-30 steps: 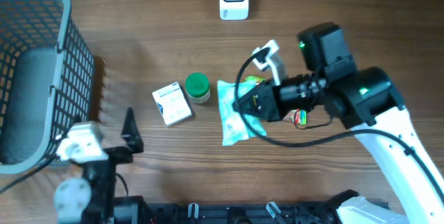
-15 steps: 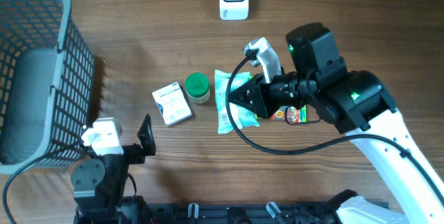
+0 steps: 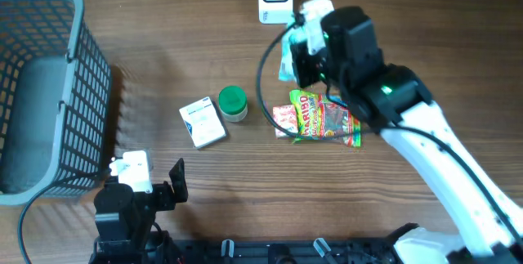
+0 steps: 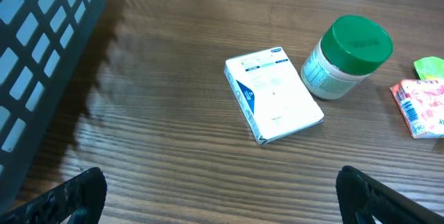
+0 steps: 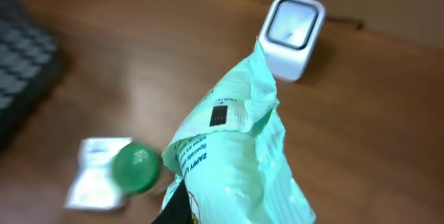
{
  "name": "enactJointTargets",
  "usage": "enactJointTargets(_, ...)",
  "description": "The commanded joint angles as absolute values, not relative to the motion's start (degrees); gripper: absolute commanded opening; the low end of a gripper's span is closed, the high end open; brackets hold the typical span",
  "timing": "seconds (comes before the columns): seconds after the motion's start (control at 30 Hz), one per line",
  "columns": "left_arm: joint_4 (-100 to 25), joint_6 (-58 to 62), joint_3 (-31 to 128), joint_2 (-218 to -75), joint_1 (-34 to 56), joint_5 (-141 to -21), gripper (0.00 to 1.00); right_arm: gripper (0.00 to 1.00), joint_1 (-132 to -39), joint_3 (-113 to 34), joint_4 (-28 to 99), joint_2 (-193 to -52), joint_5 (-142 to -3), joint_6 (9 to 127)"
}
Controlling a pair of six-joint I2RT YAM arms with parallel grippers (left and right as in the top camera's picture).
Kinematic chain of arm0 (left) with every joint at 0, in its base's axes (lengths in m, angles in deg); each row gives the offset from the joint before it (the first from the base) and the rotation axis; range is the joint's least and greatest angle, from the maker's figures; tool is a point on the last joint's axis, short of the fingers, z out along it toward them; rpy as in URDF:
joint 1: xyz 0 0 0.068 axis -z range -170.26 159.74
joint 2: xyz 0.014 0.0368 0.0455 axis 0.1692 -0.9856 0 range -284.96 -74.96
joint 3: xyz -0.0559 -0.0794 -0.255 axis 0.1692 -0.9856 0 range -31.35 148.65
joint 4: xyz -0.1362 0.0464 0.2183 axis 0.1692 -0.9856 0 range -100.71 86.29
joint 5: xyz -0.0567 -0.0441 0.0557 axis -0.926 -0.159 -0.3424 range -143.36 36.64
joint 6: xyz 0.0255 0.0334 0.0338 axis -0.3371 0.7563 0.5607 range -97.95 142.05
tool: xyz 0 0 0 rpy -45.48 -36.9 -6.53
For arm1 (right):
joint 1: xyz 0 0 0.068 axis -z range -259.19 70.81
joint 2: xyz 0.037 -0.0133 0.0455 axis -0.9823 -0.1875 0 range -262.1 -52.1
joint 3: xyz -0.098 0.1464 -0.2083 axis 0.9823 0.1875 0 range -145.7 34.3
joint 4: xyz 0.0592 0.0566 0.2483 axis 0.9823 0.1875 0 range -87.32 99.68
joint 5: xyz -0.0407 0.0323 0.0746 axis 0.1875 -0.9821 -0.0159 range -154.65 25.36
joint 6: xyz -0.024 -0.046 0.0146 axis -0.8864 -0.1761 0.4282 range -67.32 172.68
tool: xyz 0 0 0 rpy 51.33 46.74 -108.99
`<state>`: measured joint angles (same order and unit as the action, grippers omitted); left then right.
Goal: Scan the item barcode
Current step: 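Carry the pouch up to the white scanner and hold it there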
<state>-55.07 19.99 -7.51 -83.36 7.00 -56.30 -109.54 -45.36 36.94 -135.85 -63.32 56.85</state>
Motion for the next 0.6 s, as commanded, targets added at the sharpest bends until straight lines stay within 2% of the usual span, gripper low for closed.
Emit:
enactJointTargets(0.0,-55.0,20.3,-7.9,-83.2,6.7,-57.0,1.0,0.04,-109.7,-46.2,31.1,-141.0,-57.2,47.6)
enactJointTargets(0.13,-55.0,20.3,-7.9,-83.2,6.7,-57.0,1.0,0.04,-109.7,-46.2,16.9,-147.4,-46.5,41.4)
enactJointTargets(0.23,-55.0,20.3,-7.9,-83.2,6.7,-57.0,1.0,0.04,-109.7,-46.2,3.3,-152.0,-44.5,33.1)
enactJointTargets(0.43,-55.0,20.3,-7.9,-83.2,6.7,-57.0,1.0,0.04,-109.6,-46.3,-34.2,-169.2,-37.7,11.6)
enactJointTargets(0.5,-55.0,20.3,-7.9,-83.2,6.7,-57.0,1.0,0.04,-109.4,-47.4,-40.8,-174.8,-35.3,4.3)
enactJointTargets(0.57,-55.0,20.3,-7.9,-83.2,6.7,-57.0,1.0,0.04,-108.8,-50.1,-41.7,-179.5,-34.6,1.2)
